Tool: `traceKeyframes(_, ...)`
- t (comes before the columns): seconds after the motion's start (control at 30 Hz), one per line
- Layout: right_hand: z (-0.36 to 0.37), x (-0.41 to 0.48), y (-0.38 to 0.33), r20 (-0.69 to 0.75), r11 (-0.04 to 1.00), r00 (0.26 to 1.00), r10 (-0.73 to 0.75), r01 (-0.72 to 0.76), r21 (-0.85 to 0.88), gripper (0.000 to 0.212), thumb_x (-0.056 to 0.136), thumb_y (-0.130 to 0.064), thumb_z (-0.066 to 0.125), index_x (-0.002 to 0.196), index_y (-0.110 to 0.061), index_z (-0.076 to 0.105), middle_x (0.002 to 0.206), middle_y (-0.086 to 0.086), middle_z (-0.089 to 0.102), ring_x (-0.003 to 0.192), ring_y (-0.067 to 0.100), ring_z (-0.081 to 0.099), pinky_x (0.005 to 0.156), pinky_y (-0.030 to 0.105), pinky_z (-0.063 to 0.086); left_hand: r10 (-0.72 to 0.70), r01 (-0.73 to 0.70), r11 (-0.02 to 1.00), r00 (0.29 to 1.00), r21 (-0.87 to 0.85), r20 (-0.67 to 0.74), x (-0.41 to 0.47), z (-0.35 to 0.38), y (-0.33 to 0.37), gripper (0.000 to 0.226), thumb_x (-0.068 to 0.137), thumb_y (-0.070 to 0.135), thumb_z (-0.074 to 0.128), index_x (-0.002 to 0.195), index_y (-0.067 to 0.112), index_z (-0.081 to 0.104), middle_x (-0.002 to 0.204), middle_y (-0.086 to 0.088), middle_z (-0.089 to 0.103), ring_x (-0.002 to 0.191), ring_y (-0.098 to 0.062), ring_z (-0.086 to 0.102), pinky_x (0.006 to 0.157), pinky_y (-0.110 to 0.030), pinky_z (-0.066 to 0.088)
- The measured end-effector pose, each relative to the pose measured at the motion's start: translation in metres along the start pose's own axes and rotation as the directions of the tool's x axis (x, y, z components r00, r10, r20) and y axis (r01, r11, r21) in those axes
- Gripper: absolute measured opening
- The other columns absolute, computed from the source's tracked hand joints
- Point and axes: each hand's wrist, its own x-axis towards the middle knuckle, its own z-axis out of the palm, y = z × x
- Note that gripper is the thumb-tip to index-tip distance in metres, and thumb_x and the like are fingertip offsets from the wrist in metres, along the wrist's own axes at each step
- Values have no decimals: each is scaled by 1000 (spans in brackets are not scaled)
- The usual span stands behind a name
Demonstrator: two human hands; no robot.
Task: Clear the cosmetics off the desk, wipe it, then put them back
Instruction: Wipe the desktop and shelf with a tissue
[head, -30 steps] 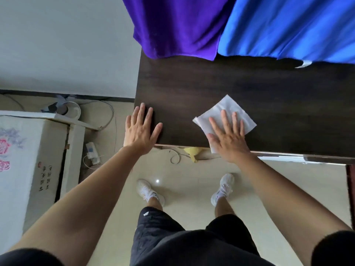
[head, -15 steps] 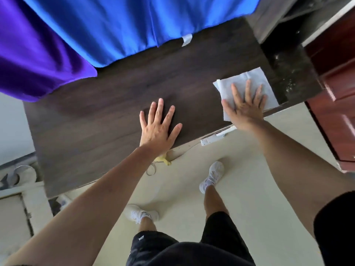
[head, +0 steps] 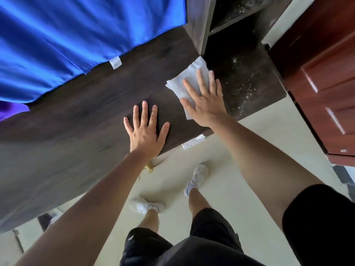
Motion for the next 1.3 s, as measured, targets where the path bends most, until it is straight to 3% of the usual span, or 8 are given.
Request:
traceKeyframes(0.27,-3,-17,-3,52,999,998,47,-48,12,63,101,-62,20,159,-38,12,169,8,-5,152,42,-7,121,59,5,24,-27,999,995,29,93,-8,-16,1,74,94,68,3,157,30,16,167,3,0,152,-25,-5,120,-58,-1)
traceKeyframes(0.43,-14,-46,9,131,1000,991,8,-6,-21,76,93,-73,27,159,-39,10,169,7,-6,153,41,-3,121,59,9,28,-28,1000,994,-6,102,-8,-20,-2,74,94,68,4,156,31,20,167,4,2,152,-24,-4,119,-58,0)
traceKeyframes(0.53,-27,-47,6,216,997,976,22,-6,-72,85,88,-81,26,159,-40,4,168,5,-11,153,39,-6,122,57,2,25,-20,999,991,-40,135,-2,-24,-2,74,93,68,3,155,32,23,166,5,3,152,-23,-3,119,-58,-1)
traceKeyframes(0.63,-33,-48,4,288,999,957,43,-32,-41,75,94,-75,19,158,-41,-1,167,2,-17,154,32,-13,123,54,-2,29,-18,998,986,-66,164,-4,-26,-3,74,93,68,3,155,32,23,166,7,2,152,-22,-5,119,-58,-3)
traceKeyframes(0.93,-42,-42,38,356,984,924,-138,87,157,64,99,-66,28,155,-51,0,165,-9,-24,150,32,-25,122,51,16,-77,86,992,992,-92,97,2,-21,27,75,93,70,7,154,30,24,166,6,4,152,-22,-4,119,-56,-1)
traceKeyframes(1.03,-38,-36,55,306,959,920,-246,185,216,54,106,-47,30,157,-47,10,166,-10,-17,153,34,-14,119,48,26,-194,199,977,979,-80,68,3,-16,53,73,95,68,14,155,27,25,166,5,6,152,-23,-1,119,-54,3)
traceKeyframes(1.17,-43,-25,100,213,884,877,-430,361,297,50,108,-31,35,157,-35,26,169,-8,-3,153,25,17,112,41,39,-365,367,927,930,-78,41,-2,-10,100,75,95,67,14,156,23,24,166,4,8,152,-22,3,118,-54,4)
traceKeyframes(1.3,-57,-24,165,166,791,874,-456,312,527,36,105,-27,45,136,-14,59,158,1,40,131,28,53,98,40,49,-489,492,861,870,-129,61,-1,-3,165,72,98,65,18,156,22,26,166,4,8,152,-21,4,119,-55,3)
